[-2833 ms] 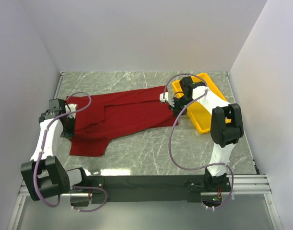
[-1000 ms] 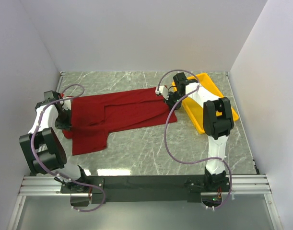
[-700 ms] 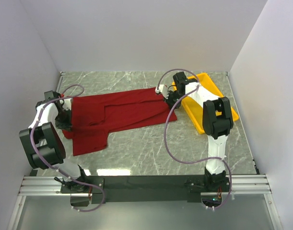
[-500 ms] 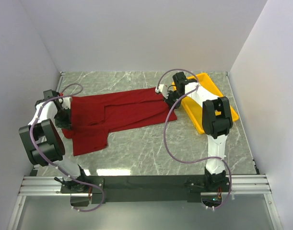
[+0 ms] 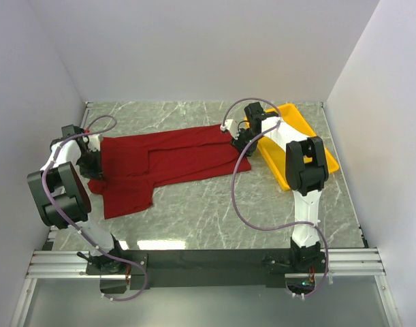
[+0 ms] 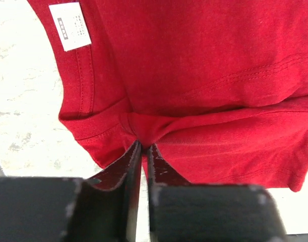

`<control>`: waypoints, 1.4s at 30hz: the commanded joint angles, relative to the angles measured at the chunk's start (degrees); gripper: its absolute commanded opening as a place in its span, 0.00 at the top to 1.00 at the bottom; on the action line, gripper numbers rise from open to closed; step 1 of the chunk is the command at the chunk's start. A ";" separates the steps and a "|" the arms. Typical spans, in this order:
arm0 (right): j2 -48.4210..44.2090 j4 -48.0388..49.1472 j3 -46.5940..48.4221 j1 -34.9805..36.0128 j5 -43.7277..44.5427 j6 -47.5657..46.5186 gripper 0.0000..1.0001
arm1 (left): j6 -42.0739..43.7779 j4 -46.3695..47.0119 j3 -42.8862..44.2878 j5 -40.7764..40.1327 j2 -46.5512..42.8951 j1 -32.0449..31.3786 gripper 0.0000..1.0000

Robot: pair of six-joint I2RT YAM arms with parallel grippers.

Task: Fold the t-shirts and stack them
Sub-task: Fold the tshirt

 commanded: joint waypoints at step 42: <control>-5.51 -1.44 6.13 31.73 -18.80 -23.03 0.49 | -37.38 2.45 3.52 0.96 -24.05 9.18 0.00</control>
